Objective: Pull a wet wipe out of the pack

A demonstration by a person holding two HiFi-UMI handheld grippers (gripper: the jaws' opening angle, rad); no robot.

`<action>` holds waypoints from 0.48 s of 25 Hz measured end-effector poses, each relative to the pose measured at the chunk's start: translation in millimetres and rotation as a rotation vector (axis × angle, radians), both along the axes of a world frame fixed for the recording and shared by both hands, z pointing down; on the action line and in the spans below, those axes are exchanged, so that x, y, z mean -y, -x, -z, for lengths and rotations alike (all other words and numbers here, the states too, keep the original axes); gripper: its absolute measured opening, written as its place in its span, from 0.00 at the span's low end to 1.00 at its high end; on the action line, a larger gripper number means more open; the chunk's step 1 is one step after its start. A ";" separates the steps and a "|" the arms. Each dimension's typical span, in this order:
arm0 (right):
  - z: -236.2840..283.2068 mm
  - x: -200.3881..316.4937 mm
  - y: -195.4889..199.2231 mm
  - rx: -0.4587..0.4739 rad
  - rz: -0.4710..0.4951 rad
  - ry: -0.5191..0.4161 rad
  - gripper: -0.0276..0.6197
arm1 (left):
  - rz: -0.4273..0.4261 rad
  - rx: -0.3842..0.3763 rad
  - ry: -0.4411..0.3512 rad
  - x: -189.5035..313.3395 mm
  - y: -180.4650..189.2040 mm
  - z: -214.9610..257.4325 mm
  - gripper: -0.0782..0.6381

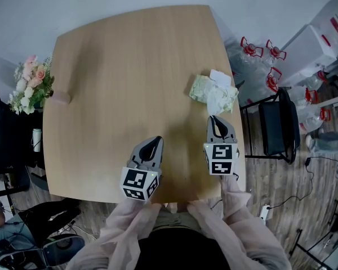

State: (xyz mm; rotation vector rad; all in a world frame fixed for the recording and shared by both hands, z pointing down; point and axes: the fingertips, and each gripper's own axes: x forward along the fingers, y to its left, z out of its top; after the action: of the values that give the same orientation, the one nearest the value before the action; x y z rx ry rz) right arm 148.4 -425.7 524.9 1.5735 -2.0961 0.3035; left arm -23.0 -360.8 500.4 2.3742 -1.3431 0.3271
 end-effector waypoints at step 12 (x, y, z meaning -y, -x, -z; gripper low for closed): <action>1.2 -11.4 2.6 0.001 0.001 -0.001 0.07 | 0.002 0.002 -0.009 -9.9 2.8 4.2 0.13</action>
State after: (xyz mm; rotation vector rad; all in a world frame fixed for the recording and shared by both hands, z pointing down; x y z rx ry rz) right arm 145.9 -414.3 523.7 1.5725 -2.0978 0.3028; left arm -25.8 -350.9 496.2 2.3802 -1.3506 0.3234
